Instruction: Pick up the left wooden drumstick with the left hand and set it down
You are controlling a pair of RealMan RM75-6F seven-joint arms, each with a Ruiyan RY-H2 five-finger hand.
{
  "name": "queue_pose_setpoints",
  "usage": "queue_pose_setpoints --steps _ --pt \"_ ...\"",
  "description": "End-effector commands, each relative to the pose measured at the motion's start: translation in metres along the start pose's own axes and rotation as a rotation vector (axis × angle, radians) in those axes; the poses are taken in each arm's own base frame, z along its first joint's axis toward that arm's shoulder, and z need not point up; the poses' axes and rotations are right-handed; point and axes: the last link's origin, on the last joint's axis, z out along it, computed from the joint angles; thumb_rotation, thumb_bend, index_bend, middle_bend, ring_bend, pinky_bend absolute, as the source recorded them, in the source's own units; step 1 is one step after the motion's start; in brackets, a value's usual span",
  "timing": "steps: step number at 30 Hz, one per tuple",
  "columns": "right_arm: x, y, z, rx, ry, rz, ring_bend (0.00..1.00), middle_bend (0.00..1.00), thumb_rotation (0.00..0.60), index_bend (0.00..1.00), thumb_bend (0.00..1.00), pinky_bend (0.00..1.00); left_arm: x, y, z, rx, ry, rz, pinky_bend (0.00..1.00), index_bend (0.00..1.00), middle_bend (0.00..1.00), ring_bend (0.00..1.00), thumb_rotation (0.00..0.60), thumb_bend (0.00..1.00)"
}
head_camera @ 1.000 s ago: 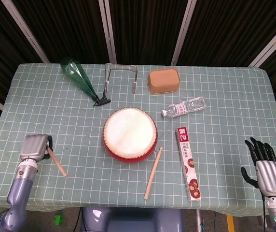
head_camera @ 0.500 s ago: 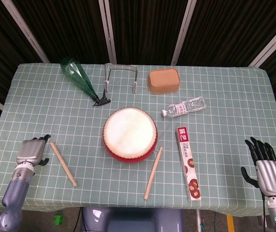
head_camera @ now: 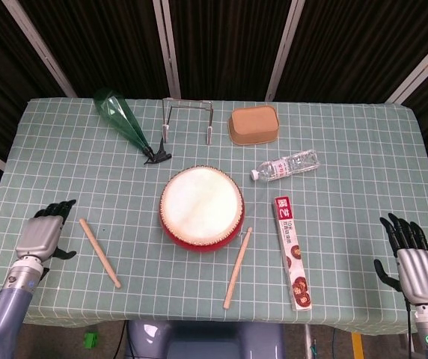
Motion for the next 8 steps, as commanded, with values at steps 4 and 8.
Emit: queue_pose_setpoints --steps 4,8 --pt "0.0 -0.001 0.0 0.006 0.002 -0.018 0.0 0.0 0.6 0.0 0.42 0.0 -0.009 -0.05 -0.061 -0.084 0.273 0.014 0.0 0.0 0.0 0.0 0.6 0.0" --pt "0.0 -0.002 0.0 0.016 0.005 -0.029 0.0 0.0 0.6 0.0 0.42 0.0 -0.016 -0.063 -0.076 -0.101 0.347 0.065 0.0 0.0 0.0 0.0 0.6 0.0"
